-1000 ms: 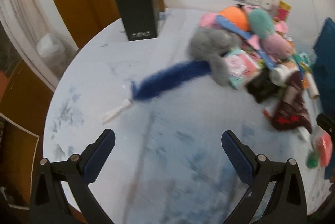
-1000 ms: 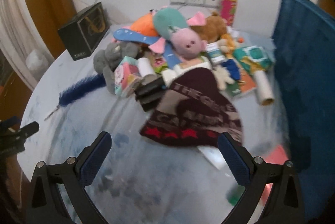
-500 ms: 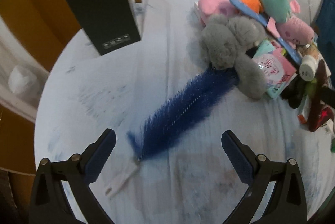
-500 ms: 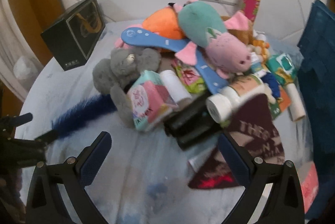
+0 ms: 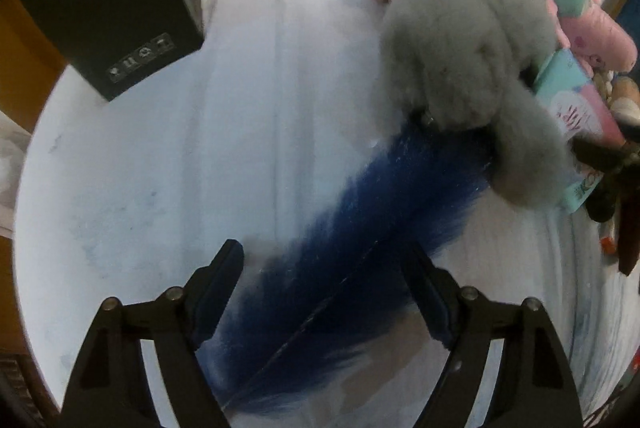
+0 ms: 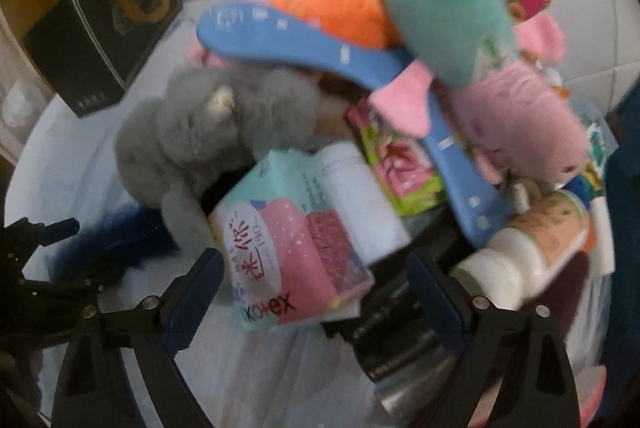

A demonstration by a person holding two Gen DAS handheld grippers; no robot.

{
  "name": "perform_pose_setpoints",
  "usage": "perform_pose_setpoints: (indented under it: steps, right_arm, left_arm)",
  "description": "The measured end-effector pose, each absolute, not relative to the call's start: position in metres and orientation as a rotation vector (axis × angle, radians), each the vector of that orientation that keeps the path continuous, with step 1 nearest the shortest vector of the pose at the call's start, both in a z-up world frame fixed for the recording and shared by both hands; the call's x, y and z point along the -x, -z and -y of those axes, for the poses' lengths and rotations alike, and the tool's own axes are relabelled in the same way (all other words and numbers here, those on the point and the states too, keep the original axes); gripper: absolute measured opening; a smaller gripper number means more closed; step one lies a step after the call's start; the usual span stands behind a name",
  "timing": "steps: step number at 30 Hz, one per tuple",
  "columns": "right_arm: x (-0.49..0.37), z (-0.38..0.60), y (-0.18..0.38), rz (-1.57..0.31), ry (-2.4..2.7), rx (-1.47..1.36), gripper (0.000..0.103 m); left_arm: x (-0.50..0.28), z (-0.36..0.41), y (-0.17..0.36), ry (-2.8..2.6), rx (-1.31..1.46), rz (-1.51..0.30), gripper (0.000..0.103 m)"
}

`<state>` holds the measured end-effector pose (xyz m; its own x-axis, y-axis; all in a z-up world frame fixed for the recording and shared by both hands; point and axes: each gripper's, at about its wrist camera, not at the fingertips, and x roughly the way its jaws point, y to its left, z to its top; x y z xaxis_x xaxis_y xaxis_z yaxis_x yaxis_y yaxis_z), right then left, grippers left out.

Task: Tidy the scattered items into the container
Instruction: 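Grasp the grey plush elephant with the left tool while the right grasps the pink Kotex pack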

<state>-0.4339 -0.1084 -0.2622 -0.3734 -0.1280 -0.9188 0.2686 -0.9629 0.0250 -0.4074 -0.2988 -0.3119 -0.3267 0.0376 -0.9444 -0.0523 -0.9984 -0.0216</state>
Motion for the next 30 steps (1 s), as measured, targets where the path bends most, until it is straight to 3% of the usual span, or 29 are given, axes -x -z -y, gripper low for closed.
perform_pose_setpoints:
  steps: [3,4,7,11,17,21,24,27,29,30]
  right_arm:
    - [0.437,0.115,0.279,-0.184,2.361,-1.636,0.069]
    - [0.438,0.117,0.285,-0.182,2.343,-1.648,0.061]
    - [0.429,0.117,0.282,-0.165,2.339,-1.635,0.052]
    - [0.407,0.107,0.269,-0.121,2.341,-1.608,0.049]
    - [0.365,0.088,0.261,-0.079,2.327,-1.611,0.049]
    - [0.349,0.076,0.259,-0.060,2.330,-1.620,0.049]
    - [0.348,0.074,0.247,-0.048,2.345,-1.586,0.049]
    - [0.356,0.072,0.235,-0.041,2.362,-1.553,0.049]
    - [0.364,0.070,0.230,-0.031,2.368,-1.542,0.049]
    - [0.367,0.068,0.232,-0.023,2.364,-1.546,0.049]
  left_arm:
    - [0.404,0.293,0.308,-2.530,1.765,0.006,0.052]
    - [0.401,0.290,0.306,-2.536,1.757,0.009,0.042]
    - [0.388,0.285,0.296,-2.558,1.725,0.003,0.033]
    - [0.364,0.283,0.281,-2.568,1.690,0.020,0.018]
    - [0.325,0.284,0.276,-2.545,1.710,0.024,0.018]
    - [0.322,0.278,0.269,-2.569,1.713,0.007,0.018]
    - [0.338,0.279,0.254,-2.583,1.687,0.008,0.026]
    - [0.365,0.272,0.238,-2.613,1.618,-0.032,0.054]
    - [0.389,0.262,0.230,-2.635,1.552,-0.080,0.079]
    - [0.401,0.256,0.228,-2.639,1.526,-0.110,0.079]
